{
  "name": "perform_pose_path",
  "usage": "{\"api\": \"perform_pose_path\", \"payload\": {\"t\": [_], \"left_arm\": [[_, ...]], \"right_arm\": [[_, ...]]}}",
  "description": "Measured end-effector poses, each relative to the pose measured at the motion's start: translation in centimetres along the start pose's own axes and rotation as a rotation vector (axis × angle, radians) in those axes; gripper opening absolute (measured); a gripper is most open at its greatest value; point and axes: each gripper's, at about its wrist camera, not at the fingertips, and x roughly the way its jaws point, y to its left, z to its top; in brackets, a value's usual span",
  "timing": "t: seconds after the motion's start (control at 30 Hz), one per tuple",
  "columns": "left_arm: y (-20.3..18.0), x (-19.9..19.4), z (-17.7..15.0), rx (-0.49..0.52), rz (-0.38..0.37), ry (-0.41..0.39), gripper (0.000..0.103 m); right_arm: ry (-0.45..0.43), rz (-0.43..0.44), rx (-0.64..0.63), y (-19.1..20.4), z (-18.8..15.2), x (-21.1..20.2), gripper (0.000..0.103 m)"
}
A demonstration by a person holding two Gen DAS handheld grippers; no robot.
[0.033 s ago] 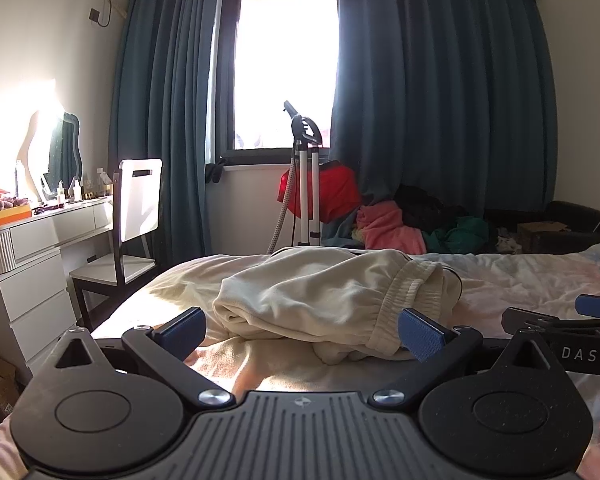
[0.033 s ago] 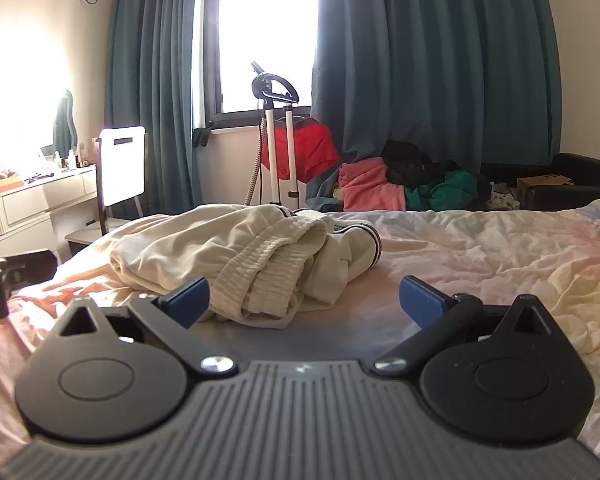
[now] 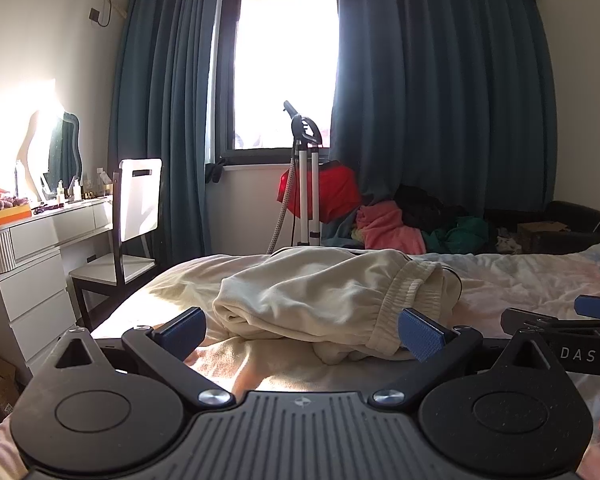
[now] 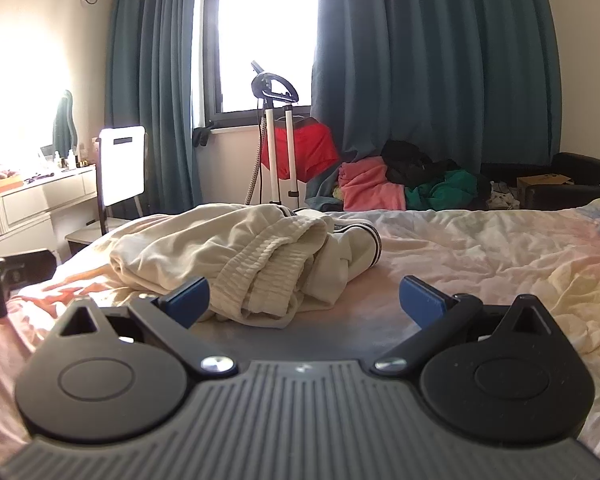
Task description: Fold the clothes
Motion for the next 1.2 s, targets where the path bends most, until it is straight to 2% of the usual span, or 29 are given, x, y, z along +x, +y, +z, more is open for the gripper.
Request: {"api": "perform_pose_path", "payload": {"t": [0.2, 0.87, 1.13, 1.2], "left_arm": [[0.3, -1.0, 0.0, -0.023, -0.011, -0.029, 0.103], [-0.2, -0.3, 0.2, 0.000, 0.001, 0.013, 0.103], [-0.3, -0.1, -0.2, 0.010, -0.009, 0.000, 0.103], [-0.3, 0.0, -0.4, 0.016, -0.036, 0.002, 0.103]], "right_arm": [[0.002, -0.013, 0.032, -0.3, 0.2, 0.3, 0.103], [-0.015, -0.017, 0.021, 0.3, 0.3, -0.3, 0.103], [-0.014, -0.015, 0.015, 0.5, 0.4, -0.3, 0.103], [-0.011, -0.004, 0.016, 0.5, 0.5, -0.4, 0.103]]}}
